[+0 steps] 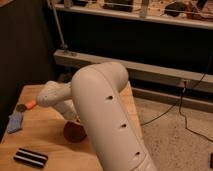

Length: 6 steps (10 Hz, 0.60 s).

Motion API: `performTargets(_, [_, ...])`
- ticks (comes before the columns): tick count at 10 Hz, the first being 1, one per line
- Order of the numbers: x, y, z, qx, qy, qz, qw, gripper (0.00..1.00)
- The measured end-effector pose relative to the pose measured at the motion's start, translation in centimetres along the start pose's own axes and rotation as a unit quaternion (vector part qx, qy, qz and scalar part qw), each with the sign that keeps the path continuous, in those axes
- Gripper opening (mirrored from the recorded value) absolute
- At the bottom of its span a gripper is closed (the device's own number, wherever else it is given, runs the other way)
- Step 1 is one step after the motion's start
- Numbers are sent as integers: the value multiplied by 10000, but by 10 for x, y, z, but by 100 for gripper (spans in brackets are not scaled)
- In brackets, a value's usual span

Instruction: Drag the ceramic bowl in a circle

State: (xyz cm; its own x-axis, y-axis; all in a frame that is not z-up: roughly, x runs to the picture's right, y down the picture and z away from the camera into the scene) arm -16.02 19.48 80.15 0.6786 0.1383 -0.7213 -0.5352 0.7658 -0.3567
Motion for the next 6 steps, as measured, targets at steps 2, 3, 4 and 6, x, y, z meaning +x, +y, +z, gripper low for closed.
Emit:
performTargets(2, [-25, 29, -22, -70, -294, -335, 9990, 0])
performTargets(3, [-42, 45, -36, -91, -495, -512, 9974, 0])
performTargets(4, [-58, 54, -50, -101, -678, -608, 9958, 0])
performTargets(6, [-96, 70, -79, -165, -1060, -727, 9916, 0])
